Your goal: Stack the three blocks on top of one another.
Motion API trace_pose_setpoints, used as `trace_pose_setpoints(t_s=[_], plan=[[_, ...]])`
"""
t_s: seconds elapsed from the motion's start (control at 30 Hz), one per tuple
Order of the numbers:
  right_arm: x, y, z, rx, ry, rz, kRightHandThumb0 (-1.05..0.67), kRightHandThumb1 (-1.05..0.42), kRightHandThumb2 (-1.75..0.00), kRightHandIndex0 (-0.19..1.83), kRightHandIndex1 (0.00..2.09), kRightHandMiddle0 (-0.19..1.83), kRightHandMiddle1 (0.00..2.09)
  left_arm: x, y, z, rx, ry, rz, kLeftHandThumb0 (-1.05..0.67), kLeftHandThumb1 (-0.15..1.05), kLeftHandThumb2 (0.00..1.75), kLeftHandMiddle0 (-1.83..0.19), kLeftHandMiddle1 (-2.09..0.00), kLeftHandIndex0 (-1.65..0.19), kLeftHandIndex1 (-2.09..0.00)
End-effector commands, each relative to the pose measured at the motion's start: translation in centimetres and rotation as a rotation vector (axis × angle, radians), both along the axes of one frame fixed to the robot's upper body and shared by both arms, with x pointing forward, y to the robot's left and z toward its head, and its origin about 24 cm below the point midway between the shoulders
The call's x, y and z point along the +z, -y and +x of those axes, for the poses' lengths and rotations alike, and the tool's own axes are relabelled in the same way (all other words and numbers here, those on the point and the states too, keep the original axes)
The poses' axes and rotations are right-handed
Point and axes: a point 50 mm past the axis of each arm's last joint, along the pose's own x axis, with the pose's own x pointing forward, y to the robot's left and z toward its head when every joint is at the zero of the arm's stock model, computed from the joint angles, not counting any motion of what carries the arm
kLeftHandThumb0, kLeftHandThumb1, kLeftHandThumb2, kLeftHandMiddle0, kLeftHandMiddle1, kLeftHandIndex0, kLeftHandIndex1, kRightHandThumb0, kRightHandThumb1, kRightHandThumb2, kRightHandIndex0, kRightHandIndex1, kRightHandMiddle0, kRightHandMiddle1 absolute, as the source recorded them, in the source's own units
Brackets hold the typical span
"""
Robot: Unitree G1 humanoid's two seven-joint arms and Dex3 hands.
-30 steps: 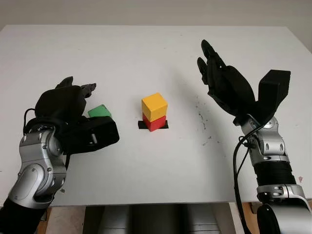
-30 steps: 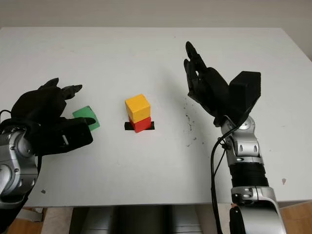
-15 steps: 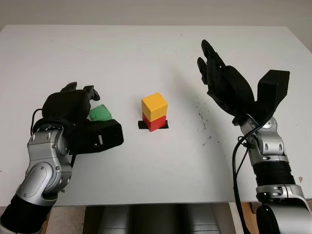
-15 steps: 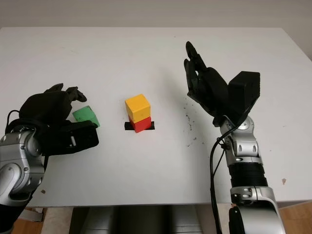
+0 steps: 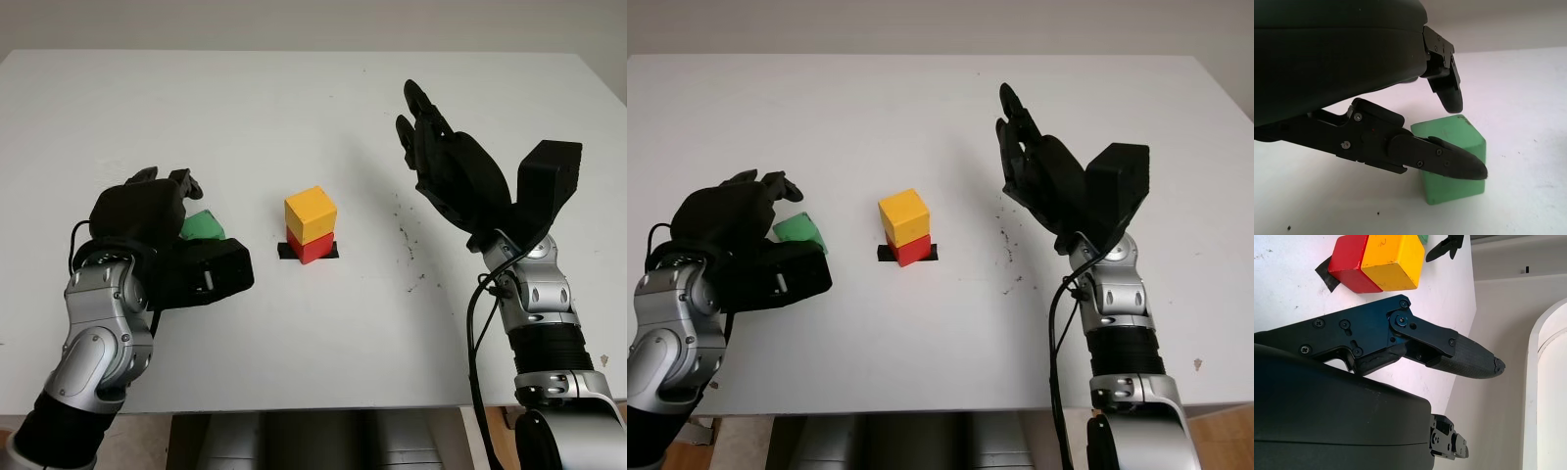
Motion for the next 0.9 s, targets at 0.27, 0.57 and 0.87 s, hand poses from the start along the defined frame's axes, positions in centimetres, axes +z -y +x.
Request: trace_pose_setpoints(t_s=[0.27, 0.57, 0.87], plan=[[0.76, 0.07, -0.09, -0.004, 0.027, -0.012, -0.69, -1.05, -0.82, -0.19, 0.00, -0.19, 0.00, -0.60, 0.20, 0.09, 0.004, 0.007, 0.093, -0.48, 1.05, 0.16, -0.24, -0.07, -0.17, -1.07], [0.72, 0.21, -0.16, -0.002, 0.032, -0.020, -0.68, -1.05, -0.83, -0.19, 0.00, -0.19, 0.00, -0.62, 0.36, 0.00, 0.005, 0.012, 0.115, -0.43, 1.05, 0.16, -0.25, -0.06, -0.15, -1.09], [0.62, 0.18, -0.17, -0.002, 0.027, -0.016, -0.68, -1.05, -0.84, -0.19, 0.00, -0.19, 0.00, -0.02, 0.62, -0.37, -0.008, 0.023, 0.156, -0.40, 1.05, 0.13, -0.29, -0.07, -0.26, -0.87]])
